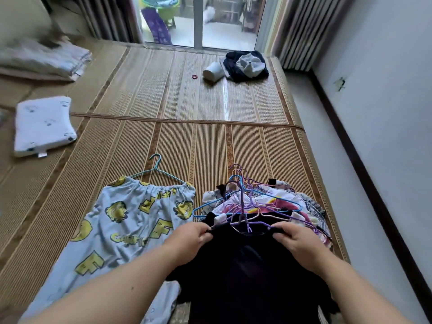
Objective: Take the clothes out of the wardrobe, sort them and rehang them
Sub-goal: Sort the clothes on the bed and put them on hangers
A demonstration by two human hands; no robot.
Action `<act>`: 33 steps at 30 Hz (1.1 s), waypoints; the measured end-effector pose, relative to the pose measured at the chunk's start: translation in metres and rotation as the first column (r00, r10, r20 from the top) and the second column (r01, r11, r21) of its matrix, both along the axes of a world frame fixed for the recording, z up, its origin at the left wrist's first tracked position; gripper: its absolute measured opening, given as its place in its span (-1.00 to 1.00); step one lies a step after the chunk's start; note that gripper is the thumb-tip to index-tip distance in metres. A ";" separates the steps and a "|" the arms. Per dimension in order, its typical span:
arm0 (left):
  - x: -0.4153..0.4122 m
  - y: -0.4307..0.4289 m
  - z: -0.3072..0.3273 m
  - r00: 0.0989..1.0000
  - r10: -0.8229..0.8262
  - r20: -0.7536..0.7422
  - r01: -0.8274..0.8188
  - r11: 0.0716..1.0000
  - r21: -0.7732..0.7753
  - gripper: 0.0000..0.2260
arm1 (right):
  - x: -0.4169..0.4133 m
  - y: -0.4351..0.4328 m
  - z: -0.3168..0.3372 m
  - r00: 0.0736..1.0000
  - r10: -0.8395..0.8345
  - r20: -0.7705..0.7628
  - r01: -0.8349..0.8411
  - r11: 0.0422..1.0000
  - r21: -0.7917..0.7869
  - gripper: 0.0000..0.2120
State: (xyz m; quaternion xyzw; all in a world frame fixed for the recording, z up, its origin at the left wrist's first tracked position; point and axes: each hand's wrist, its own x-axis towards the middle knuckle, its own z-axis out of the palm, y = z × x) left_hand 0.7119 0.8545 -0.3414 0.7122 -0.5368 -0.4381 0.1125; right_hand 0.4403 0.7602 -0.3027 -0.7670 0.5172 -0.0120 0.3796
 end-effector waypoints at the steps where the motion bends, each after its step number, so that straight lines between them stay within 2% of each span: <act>1: 0.012 0.012 0.011 1.000 -0.011 0.003 0.011 1.000 -0.012 -0.86 | 0.010 0.012 0.014 1.000 -0.008 0.019 0.008 1.000 0.006 -0.84; 6: 0.096 0.101 0.059 1.000 0.020 -0.019 -0.022 0.997 -0.072 -0.86 | 0.094 0.085 0.078 0.996 0.023 0.084 -0.031 0.995 0.095 -0.87; 11: 0.205 0.218 0.095 0.989 0.146 -0.028 -0.148 0.976 -0.162 -0.88 | 0.208 0.171 0.108 0.985 0.060 0.160 -0.084 0.986 0.145 -0.88; 14: 0.275 0.283 0.115 0.982 0.160 0.097 -0.142 0.975 -0.172 -0.86 | 0.287 0.219 0.110 0.974 0.099 0.206 -0.133 0.979 0.155 -0.81; 18: 0.366 0.361 0.138 0.926 0.253 0.280 -0.209 0.962 -0.177 -0.85 | 0.388 0.271 0.102 0.949 0.230 0.215 -0.254 0.963 0.090 -0.68; 19: 0.383 0.376 0.141 0.909 0.282 0.306 -0.235 0.955 -0.182 -0.83 | 0.406 0.280 0.099 0.944 0.266 0.194 -0.283 0.956 0.069 -0.70; 22: 0.432 0.419 0.145 0.852 0.377 0.363 -0.334 0.926 -0.177 -0.91 | 0.465 0.300 0.088 0.923 0.368 0.114 -0.372 0.928 0.013 -0.89; 28: 0.519 0.446 0.141 0.771 0.501 0.392 -0.453 0.865 -0.215 -0.94 | 0.561 0.305 0.067 0.897 0.433 0.083 -0.435 0.900 0.000 -0.89; 31: 0.554 0.430 0.128 0.726 0.541 0.425 -0.494 0.840 -0.225 -0.88 | 0.599 0.291 0.053 0.902 0.420 0.098 -0.423 0.906 0.011 -0.89; 33: 0.578 0.410 0.114 0.716 0.543 0.438 -0.513 0.836 -0.196 -0.93 | 0.625 0.274 0.037 0.911 0.403 0.089 -0.406 0.914 0.019 -0.90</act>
